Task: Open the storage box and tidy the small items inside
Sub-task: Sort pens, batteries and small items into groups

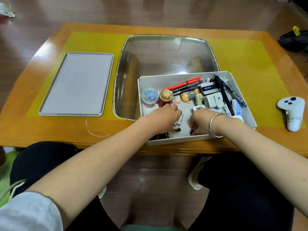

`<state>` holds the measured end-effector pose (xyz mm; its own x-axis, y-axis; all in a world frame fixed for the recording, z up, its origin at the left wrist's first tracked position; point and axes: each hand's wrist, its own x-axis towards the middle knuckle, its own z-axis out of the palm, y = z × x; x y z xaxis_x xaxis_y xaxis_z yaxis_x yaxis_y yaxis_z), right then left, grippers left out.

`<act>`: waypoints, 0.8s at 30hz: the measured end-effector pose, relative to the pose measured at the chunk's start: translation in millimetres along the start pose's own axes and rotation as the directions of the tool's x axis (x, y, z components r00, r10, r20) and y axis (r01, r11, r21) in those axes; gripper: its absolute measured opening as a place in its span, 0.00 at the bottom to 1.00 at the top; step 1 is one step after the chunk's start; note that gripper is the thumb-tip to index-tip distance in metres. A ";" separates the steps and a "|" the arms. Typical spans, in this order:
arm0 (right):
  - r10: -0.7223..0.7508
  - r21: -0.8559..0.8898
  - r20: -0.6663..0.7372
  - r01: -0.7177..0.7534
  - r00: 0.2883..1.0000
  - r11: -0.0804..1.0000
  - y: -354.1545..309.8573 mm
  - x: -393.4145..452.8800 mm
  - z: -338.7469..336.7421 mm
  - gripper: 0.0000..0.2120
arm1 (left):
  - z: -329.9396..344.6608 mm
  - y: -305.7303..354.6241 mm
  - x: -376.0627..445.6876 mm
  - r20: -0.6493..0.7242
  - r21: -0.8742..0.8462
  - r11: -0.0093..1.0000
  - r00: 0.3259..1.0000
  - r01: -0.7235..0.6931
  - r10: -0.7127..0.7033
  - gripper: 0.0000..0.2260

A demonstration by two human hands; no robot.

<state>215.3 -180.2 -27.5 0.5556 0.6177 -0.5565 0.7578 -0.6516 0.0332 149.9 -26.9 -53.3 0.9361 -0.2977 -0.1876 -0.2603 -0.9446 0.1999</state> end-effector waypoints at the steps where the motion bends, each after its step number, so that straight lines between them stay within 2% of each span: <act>1: -0.001 0.002 0.009 0.001 1.000 1.000 -0.1 1.3 0.1 0.07 | -0.4 0.1 -0.3 -0.004 0.000 1.000 1.000 -0.007 0.007 0.19; 3: -0.001 -0.016 0.032 0.001 1.000 1.000 -2.7 3.3 -0.5 0.05 | -1.2 0.3 -0.6 -0.005 0.002 1.000 1.000 -0.026 0.026 0.12; 6: -0.028 -0.007 0.025 0.028 0.999 1.000 -5.1 4.7 -0.2 0.06 | 0.5 -0.3 -0.2 -0.016 -0.017 1.000 1.000 -0.013 0.012 0.13; 10: -0.031 0.269 -0.149 0.071 0.988 0.961 1.9 -3.9 -3.6 0.03 | -0.8 -2.8 -0.9 -0.047 -0.092 0.996 0.999 0.005 -0.009 0.18; 13: -0.002 0.473 -0.204 0.100 0.979 0.875 2.4 -9.8 -6.3 0.04 | -8.6 -7.2 -9.3 -0.126 -0.171 0.985 0.991 0.031 -0.053 0.12; 16: -0.052 0.536 -0.137 0.118 0.989 0.836 -6.4 -6.5 -9.2 0.08 | -13.4 -12.8 -26.5 -0.313 -0.106 0.992 0.945 0.063 -0.093 0.06; 19: -0.137 0.474 -0.010 0.125 0.991 0.872 -20.1 2.2 -13.4 0.09 | -9.5 -19.2 -43.7 -0.538 -0.098 0.982 0.822 0.163 -0.190 0.04; 21: -0.177 0.432 0.067 0.131 0.982 0.892 -29.0 7.4 -14.2 0.11 | -3.3 -20.8 -51.1 -0.573 -0.215 0.946 0.753 0.244 -0.325 0.05; 24: -0.208 0.344 0.152 0.146 0.966 0.928 -36.6 14.3 -10.4 0.13 | 3.1 -20.3 -52.8 -0.519 -0.341 0.892 0.732 0.298 -0.443 0.06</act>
<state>199.1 -143.0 -28.0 0.3271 0.6657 -0.6707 0.6662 -0.6658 -0.3359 105.0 7.5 -50.5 0.9228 0.2720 0.2730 0.1271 -0.8837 0.4505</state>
